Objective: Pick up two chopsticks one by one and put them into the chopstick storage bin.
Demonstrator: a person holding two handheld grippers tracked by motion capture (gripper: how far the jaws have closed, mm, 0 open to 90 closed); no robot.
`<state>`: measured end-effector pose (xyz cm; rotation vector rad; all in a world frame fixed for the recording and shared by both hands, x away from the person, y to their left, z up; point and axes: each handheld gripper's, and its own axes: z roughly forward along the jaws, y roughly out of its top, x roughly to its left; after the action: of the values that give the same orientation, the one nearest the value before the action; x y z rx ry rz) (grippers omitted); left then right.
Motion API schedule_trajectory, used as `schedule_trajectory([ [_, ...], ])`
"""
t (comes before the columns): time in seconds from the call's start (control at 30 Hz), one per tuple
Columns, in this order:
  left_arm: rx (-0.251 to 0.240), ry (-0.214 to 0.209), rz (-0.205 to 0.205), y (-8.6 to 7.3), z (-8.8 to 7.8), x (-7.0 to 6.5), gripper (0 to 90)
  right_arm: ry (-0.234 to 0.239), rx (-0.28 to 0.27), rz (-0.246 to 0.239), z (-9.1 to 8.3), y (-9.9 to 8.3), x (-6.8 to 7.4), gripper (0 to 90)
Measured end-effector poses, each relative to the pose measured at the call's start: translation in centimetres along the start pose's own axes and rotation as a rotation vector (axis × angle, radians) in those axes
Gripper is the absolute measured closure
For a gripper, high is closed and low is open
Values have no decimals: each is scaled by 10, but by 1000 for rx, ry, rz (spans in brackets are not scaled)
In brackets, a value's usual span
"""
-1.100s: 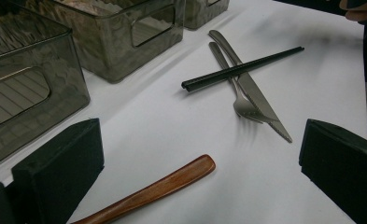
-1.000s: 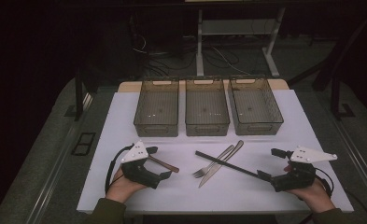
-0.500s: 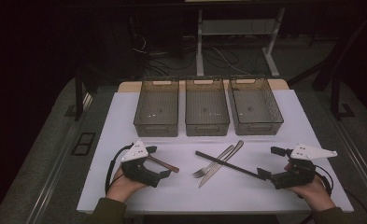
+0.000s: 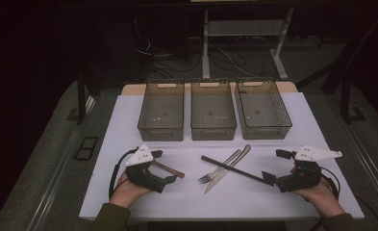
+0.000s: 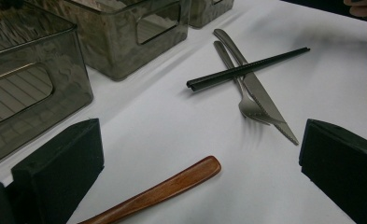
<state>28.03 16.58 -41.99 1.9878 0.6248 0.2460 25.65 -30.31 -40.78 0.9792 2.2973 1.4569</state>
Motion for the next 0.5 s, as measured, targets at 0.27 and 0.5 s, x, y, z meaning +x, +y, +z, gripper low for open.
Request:
schedule_trajectory([
  [0.27,7,1,7,0,1,-2,0,11,4,15,4,5,-1,7],
  [0.5,13,-1,10,0,1,-2,0,15,3,8,8,8,-2,7],
])
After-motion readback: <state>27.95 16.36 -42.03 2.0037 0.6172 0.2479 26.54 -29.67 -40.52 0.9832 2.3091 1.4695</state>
